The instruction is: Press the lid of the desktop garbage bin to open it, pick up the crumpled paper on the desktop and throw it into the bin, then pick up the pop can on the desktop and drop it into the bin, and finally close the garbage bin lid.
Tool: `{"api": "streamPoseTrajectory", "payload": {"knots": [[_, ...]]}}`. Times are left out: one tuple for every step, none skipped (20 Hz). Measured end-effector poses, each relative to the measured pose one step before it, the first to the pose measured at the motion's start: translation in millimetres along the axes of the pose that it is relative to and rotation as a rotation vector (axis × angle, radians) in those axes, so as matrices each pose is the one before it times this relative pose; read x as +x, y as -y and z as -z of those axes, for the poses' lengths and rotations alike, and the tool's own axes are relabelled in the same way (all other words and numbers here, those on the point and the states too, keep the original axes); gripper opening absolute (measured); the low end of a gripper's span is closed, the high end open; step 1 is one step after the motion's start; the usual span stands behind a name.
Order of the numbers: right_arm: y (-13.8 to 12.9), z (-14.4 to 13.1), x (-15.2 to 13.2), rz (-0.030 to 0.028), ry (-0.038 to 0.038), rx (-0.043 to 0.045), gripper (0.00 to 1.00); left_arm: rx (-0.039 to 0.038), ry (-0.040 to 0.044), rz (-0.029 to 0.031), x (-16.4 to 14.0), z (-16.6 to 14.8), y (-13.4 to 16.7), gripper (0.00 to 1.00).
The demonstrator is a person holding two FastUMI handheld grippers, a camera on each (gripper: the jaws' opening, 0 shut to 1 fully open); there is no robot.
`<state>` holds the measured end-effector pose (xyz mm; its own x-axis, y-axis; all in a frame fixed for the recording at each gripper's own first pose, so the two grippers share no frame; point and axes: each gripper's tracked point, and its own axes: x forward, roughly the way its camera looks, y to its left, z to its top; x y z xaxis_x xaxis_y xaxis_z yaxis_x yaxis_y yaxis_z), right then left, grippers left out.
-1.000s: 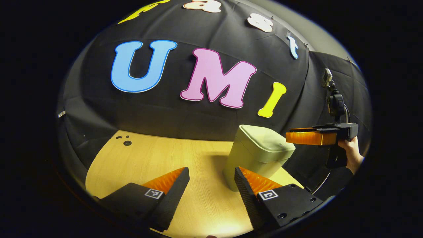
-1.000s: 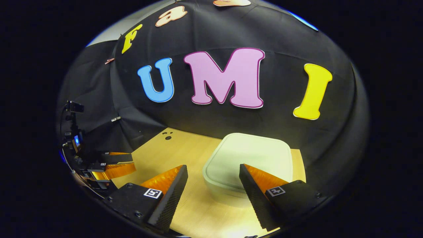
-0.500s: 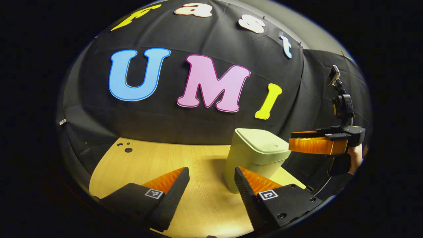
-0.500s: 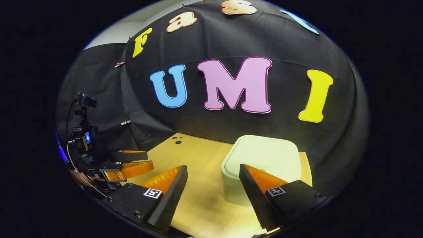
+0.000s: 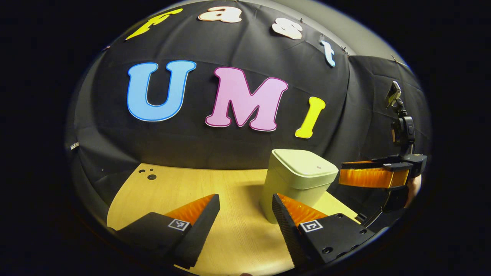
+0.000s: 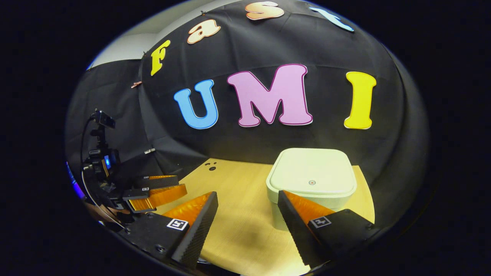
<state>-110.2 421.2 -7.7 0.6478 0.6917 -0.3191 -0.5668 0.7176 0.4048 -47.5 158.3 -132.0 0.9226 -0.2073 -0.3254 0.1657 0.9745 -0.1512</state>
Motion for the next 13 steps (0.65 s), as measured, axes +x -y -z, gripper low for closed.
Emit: {"api": "streamPoseTrajectory", "payload": {"knots": [[0.38,1.52,0.69,0.00074,-0.00476,0.01033,0.99,-0.00131,-0.00149,-0.00185,0.19,0.24,0.09,0.89],[1.11,2.02,0.04,0.00195,-0.00246,0.00687,0.99,0.00017,-0.00214,0.00042,1.79,-0.37,0.05,0.89],[1.85,-0.13,1.32,0.00320,-0.00132,0.00295,0.99,0.00125,-0.00095,-0.00090,1.10,-0.33,-0.02,0.89],[1.91,-0.73,0.23,0.00240,0.00271,-0.00004,0.99,0.00120,-0.00041,0.00223,0.90,0.01,0.68,0.89],[1.35,-0.68,0.32,0.00192,0.00085,-0.00045,0.99,0.00153,-0.00065,0.00239,0.60,0.34,0.79,0.89],[0.59,-0.14,0.04,0.00111,0.00068,0.00050,0.99,0.00162,-0.00078,0.00205,2.73,-0.58,0.82,0.89],[1.04,0.44,0.25,0.00254,-0.00054,-0.00174,0.99,0.00003,-0.00124,0.00261,1.47,-0.25,0.97,0.89],[1.06,0.79,0.58,0.00271,-0.00299,-0.00319,0.99,-0.00060,-0.00263,0.00193,0.51,0.89,0.00,0.89],[0.93,0.29,0.51,0.00167,-0.00107,-0.00387,0.99,-0.00098,-0.00173,0.00201,0.96,0.51,1.31,0.89],[-0.91,0.64,0.70,-0.00066,-0.00324,-0.00235,0.99,-0.00071,-0.00173,0.00121,1.06,0.37,0.41,0.89],[-0.26,0.66,1.28,-0.00291,-0.00229,-0.00009,0.99,-0.00035,-0.00134,0.00174,1.21,0.17,0.41,0.89],[-0.62,-0.25,0.29,-0.00197,-0.00035,0.00011,0.99,0.00124,-0.00013,0.00083,0.89,0.25,0.32,0.89],[0.18,-0.54,1.78,-0.00060,-0.00099,-0.00024,0.99,0.00300,-0.00077,0.00017,0.44,-0.56,0.68,0.89]]}}
